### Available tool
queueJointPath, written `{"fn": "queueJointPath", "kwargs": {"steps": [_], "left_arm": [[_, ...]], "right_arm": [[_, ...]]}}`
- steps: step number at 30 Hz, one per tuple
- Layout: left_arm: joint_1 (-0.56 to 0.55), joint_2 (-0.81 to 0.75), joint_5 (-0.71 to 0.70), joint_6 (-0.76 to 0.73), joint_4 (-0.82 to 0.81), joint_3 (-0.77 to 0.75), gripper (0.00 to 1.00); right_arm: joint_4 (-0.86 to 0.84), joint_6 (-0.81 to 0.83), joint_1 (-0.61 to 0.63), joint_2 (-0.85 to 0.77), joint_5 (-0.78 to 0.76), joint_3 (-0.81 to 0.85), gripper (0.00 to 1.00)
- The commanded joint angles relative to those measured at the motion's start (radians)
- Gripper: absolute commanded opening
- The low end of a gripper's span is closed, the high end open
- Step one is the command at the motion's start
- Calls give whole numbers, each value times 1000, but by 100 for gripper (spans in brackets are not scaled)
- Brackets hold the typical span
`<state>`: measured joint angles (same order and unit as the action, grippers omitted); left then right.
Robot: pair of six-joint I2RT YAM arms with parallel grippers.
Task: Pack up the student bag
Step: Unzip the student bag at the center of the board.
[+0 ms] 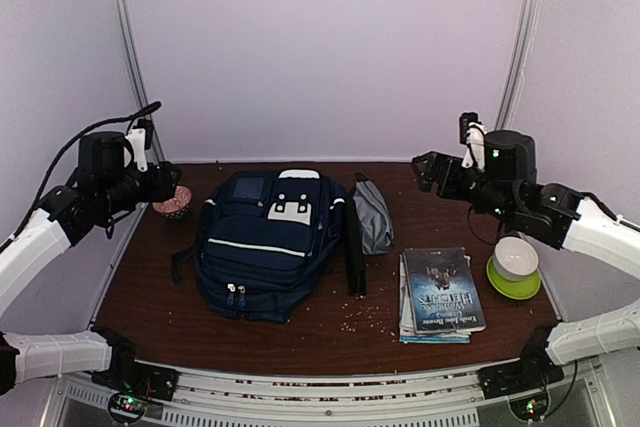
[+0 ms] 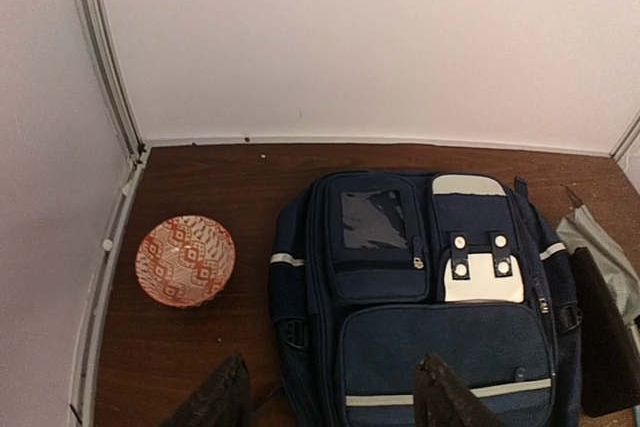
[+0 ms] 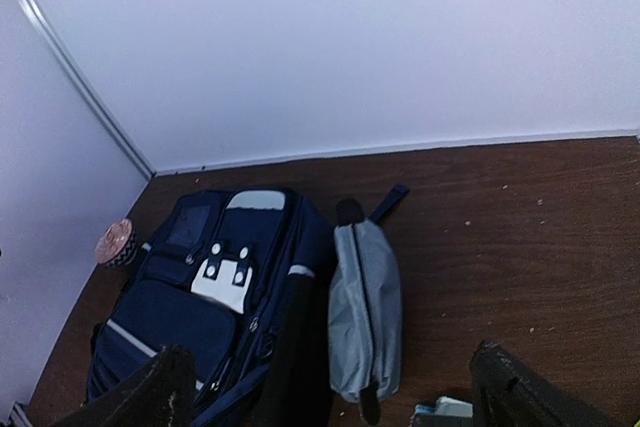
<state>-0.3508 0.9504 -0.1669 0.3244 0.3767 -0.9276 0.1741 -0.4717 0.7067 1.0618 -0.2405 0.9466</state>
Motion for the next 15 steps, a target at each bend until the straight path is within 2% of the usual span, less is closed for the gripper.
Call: {"fn": "queueJointPath", "kwargs": {"steps": [1, 4, 6, 9, 15], "left_arm": [[-7, -51, 65, 182, 54, 23, 93], [-28, -81, 83, 246, 70, 77, 92], [-57, -86, 40, 254, 119, 90, 92], [-80, -79, 23, 275, 181, 113, 92], [-112, -73, 62, 336, 185, 183, 92]], "right_arm": [[93, -50, 126, 119, -46, 50, 95], [116, -62, 195, 214, -64, 95, 93], [135, -75, 223, 269, -68, 122, 92], [148, -105, 247, 341, -49, 149, 90], [178, -146, 280, 469, -50, 188, 87]]}}
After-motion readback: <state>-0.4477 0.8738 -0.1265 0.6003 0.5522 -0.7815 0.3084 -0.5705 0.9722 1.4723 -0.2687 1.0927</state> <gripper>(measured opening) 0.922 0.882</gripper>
